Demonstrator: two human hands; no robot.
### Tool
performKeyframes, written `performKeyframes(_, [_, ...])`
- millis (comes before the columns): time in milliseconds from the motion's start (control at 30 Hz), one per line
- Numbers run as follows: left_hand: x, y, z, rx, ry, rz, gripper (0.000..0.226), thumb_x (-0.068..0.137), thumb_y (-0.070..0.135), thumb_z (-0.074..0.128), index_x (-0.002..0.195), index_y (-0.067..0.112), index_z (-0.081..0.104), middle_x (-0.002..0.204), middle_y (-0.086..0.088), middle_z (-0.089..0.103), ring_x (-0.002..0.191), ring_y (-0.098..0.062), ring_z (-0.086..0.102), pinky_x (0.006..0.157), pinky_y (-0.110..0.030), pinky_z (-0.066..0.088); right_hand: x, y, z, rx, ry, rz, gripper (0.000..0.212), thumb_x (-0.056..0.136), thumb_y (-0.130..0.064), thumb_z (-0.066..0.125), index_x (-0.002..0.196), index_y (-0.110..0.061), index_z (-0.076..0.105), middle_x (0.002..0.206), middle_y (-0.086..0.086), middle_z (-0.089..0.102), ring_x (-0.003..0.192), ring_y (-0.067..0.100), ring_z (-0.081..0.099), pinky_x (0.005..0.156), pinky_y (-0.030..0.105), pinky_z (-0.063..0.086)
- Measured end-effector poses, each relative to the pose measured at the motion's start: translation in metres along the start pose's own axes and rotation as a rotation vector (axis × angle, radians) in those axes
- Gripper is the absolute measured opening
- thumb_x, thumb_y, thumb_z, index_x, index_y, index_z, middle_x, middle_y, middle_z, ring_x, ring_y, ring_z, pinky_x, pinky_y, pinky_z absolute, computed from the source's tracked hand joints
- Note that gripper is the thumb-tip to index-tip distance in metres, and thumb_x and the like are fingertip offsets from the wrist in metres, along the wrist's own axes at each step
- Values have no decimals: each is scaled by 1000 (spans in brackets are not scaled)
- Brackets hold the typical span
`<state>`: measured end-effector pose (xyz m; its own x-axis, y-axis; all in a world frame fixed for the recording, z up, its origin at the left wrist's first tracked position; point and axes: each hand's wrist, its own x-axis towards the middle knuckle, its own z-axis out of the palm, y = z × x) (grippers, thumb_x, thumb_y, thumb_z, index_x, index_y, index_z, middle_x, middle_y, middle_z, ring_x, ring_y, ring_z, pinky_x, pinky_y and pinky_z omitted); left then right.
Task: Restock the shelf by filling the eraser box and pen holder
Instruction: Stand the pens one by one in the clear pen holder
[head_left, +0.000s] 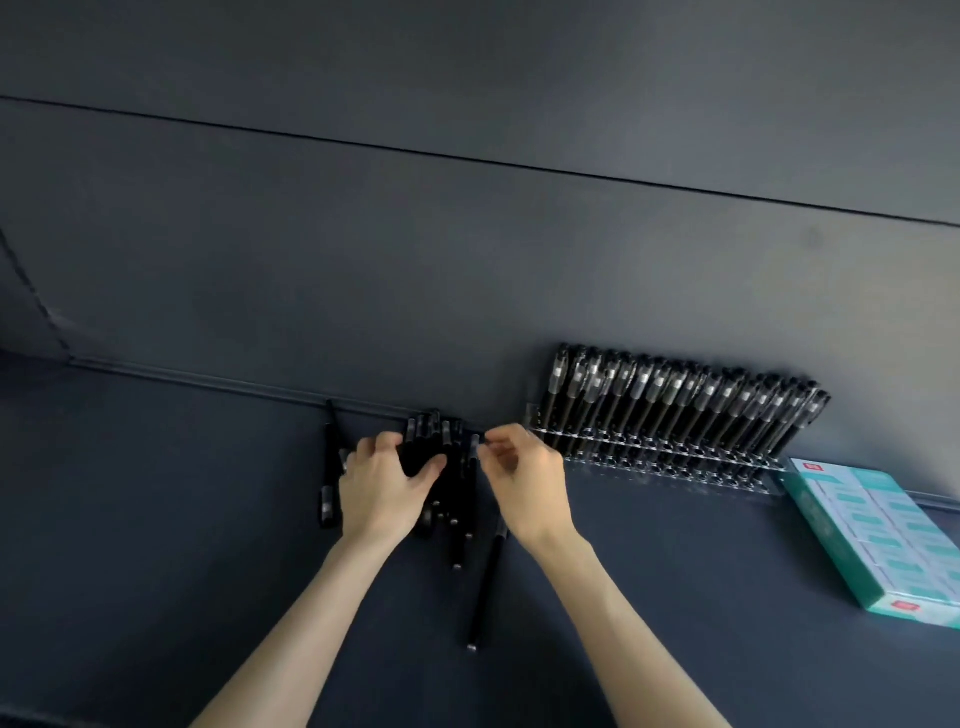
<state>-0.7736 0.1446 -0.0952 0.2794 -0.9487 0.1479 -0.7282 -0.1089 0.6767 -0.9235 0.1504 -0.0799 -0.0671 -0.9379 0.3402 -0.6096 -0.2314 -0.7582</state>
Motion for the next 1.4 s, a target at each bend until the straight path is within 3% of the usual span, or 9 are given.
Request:
performKeyframes(267, [30,-13,-15,-10,-260,72,62,84,43,67,128,4,48,124,-10,50,113,-28,52,87,-31,43,24,-17,49,-141,-171,324,55,88,-31,63,132,-7,40,128,11,48,113,27,52,92,33,43])
performKeyframes(400, [47,-17,-25,-80,-397,86,32,80,34,72,95,13,52,99,-3,58,93,-23,60,85,-37,51,31,-18,62,-65,-93,421,53,85,-27,68,128,-4,46,124,13,56,115,27,53,94,31,43])
performKeyframes(467, [52,-20,-27,-161,-462,56,30,80,28,74,80,19,46,83,1,57,76,-21,63,74,-37,56,29,-18,63,-23,-23,459,48,82,-28,71,121,-5,54,115,8,62,108,22,57,85,23,43])
performKeyframes(567, [57,-22,-27,-274,-545,-5,35,79,24,76,102,13,51,86,-2,63,52,-10,56,45,-15,46,28,-15,62,31,51,487,39,77,-30,76,107,-9,63,104,4,67,97,17,61,79,22,45])
performKeyframes(633, [60,-22,-25,-306,-547,-22,35,81,23,73,107,7,54,78,-3,65,43,-6,52,43,-13,41,28,-13,63,42,79,485,37,75,-31,77,102,-10,63,97,1,66,93,16,62,80,25,47])
performKeyframes(733, [63,-19,-23,-366,-541,-49,16,87,24,67,84,11,58,68,-4,65,43,-8,55,51,-19,50,28,-10,65,36,105,476,34,77,-33,75,98,-9,64,92,-1,66,87,14,61,74,20,45])
performKeyframes(900, [64,-9,-18,-369,-439,-46,32,90,32,61,75,6,54,64,-6,60,30,-3,49,35,-14,39,29,-6,64,51,147,446,26,85,-31,67,95,-8,64,86,-3,64,75,7,56,56,4,39])
performKeyframes(1267, [77,3,-6,-328,-504,-116,37,78,16,67,49,11,45,34,8,40,40,-13,43,36,-14,34,31,-1,64,155,172,487,21,89,-31,63,95,-10,62,87,-2,64,77,9,58,61,10,40])
performKeyframes(1400, [76,-2,-5,-335,-531,-85,25,80,13,65,61,8,50,45,2,40,41,-14,36,34,-15,28,31,-4,64,187,190,507,22,89,-33,62,94,-11,61,87,-1,65,78,10,59,62,15,41])
